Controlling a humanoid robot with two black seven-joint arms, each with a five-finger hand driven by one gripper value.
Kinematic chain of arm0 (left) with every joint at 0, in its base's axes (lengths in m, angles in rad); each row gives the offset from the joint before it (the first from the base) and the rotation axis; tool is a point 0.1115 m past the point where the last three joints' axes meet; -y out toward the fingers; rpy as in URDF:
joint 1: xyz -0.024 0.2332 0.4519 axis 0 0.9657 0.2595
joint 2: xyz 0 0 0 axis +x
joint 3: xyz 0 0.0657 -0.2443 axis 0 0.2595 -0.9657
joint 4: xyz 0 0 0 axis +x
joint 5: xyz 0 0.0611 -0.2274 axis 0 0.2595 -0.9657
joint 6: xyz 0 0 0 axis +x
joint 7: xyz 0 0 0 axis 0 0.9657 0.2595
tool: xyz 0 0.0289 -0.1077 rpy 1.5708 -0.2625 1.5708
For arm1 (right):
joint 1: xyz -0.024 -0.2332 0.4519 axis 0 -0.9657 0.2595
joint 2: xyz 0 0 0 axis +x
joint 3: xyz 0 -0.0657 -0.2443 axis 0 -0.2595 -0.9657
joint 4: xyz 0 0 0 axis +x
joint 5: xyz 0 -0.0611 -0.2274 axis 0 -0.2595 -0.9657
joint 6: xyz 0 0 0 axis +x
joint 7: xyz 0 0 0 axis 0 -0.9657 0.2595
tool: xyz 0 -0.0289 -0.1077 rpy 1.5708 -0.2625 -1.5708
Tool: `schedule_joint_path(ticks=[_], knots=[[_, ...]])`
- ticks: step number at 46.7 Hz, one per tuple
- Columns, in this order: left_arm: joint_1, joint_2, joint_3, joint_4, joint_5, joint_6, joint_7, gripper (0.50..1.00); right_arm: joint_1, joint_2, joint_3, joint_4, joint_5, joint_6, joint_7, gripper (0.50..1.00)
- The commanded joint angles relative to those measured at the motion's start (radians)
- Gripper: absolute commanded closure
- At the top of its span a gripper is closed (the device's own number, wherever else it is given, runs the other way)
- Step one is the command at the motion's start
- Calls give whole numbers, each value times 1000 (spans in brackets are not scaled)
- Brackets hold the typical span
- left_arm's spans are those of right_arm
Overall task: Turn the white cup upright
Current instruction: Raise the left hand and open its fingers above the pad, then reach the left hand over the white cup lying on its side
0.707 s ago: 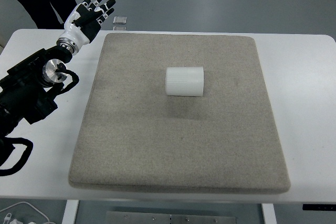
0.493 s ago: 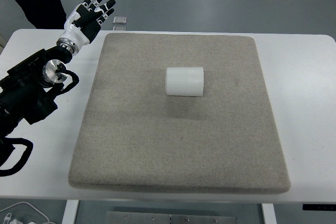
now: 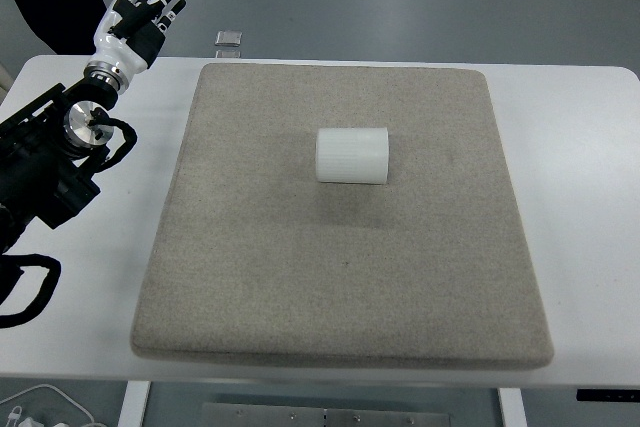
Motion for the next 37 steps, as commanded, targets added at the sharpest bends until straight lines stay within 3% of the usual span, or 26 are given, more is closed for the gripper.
schedule_joint_path(ticks=[1, 16, 27, 37], knots=[[-8, 1, 2, -4, 5, -1, 4, 504, -1, 0, 1, 0, 0, 0, 0, 570], [-71, 18, 106, -11, 59, -1, 6, 504, 1, 0, 1, 0, 0, 0, 0, 570], [-105, 50, 261, -96, 205, -1, -2, 504, 1, 0, 1, 0, 0, 0, 0, 570], [-109, 81, 264, -217, 418, 3, -6, 504, 1, 0, 1, 0, 0, 0, 0, 570]])
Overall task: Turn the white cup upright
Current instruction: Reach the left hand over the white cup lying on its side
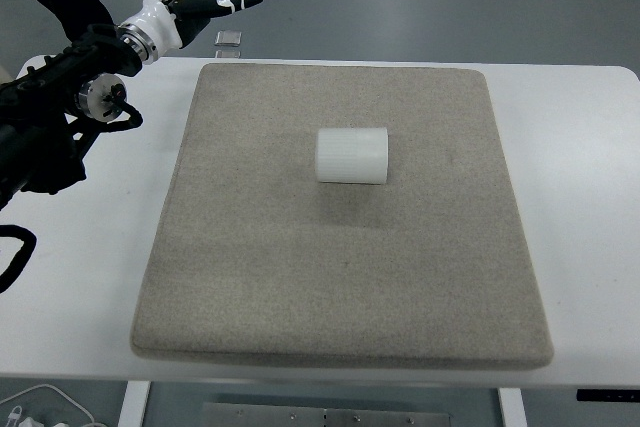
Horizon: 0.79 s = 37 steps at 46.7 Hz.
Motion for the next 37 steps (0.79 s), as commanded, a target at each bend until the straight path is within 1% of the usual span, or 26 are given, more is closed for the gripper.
schedule_joint_path(ticks=[1, 12, 16, 22, 25, 30, 32, 37], knots=[[0, 27, -1, -69, 85, 10, -1, 504, 0, 0, 0, 0, 0, 0, 0, 570], [1, 97, 26, -321, 349, 102, 2, 504, -1, 0, 0, 0, 0, 0, 0, 570], [-5, 94, 26, -359, 424, 128, 9, 504, 0, 0, 0, 0, 0, 0, 0, 570], [-34, 91, 84, -411, 496, 135, 17, 504, 0, 0, 0, 0, 0, 0, 1, 570], [-59, 88, 141, -448, 505, 166, 19, 506, 0, 0, 0, 0, 0, 0, 0, 570], [-88, 87, 216, -519, 505, 238, 25, 504, 0, 0, 0, 0, 0, 0, 0, 570], [-102, 87, 243, -546, 505, 261, 38, 504, -1, 0, 0, 0, 0, 0, 0, 570], [-129, 84, 289, -609, 505, 321, 147, 506, 0, 0, 0, 0, 0, 0, 0, 570]])
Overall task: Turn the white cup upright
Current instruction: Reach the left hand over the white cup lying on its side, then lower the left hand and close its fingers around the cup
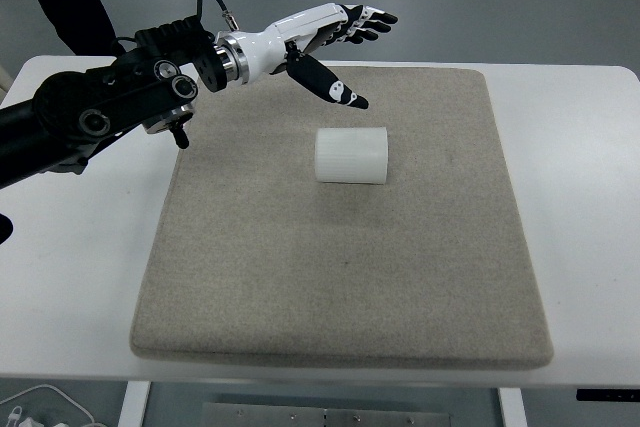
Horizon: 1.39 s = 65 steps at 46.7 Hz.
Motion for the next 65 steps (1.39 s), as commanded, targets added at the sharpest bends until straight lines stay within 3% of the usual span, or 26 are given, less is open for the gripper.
schedule_joint_path(ticks=[1, 12, 20, 41, 65], knots=[[-19, -2, 26, -47, 0, 51, 84, 506, 0, 0, 0, 0, 0, 0, 0, 570], [-70, -10, 87, -67, -6, 55, 239, 504, 0, 0, 0, 0, 0, 0, 0, 570], [-93, -37, 149, -69, -6, 40, 293, 506, 0, 0, 0, 0, 0, 0, 0, 570], [-140, -103, 227, -56, -2, 31, 374, 506, 0, 0, 0, 0, 0, 0, 0, 570], [-139, -152, 264, -4, 8, 34, 379, 506, 0, 0, 0, 0, 0, 0, 0, 570]])
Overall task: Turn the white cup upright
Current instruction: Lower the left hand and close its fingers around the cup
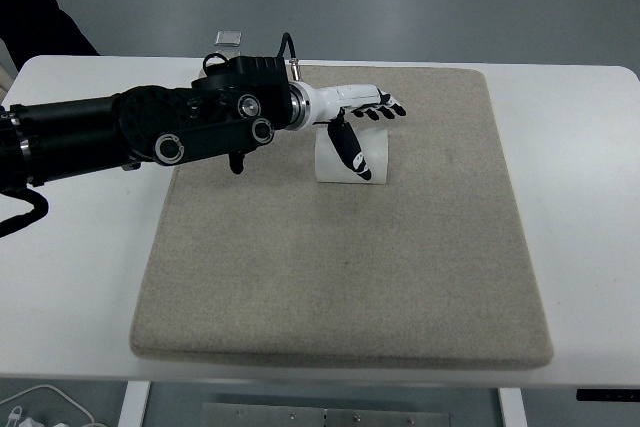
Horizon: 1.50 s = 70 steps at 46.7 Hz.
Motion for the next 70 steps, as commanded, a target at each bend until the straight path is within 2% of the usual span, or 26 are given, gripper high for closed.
schedule_joint_path(ticks=[1, 35, 48, 50, 59, 66, 70], knots=[[2, -2, 0, 6, 2, 0, 0, 506, 0, 0, 0, 0, 0, 0, 0, 570], [8, -25, 43, 47, 31, 0, 0, 527, 0, 0, 0, 0, 0, 0, 0, 570], [16, -57, 43, 63, 57, 0, -5, 568, 0, 0, 0, 0, 0, 0, 0, 570], [16, -59, 43, 64, 58, -2, -5, 598, 0, 0, 0, 0, 0, 0, 0, 570], [17, -62, 43, 64, 58, -2, -5, 636, 0, 0, 0, 0, 0, 0, 0, 570], [29, -62, 43, 66, 74, -2, -3, 647, -2, 0, 0, 0, 0, 0, 0, 570], [31, -62, 45, 67, 75, -2, -3, 673, 0, 0, 0, 0, 0, 0, 0, 570]])
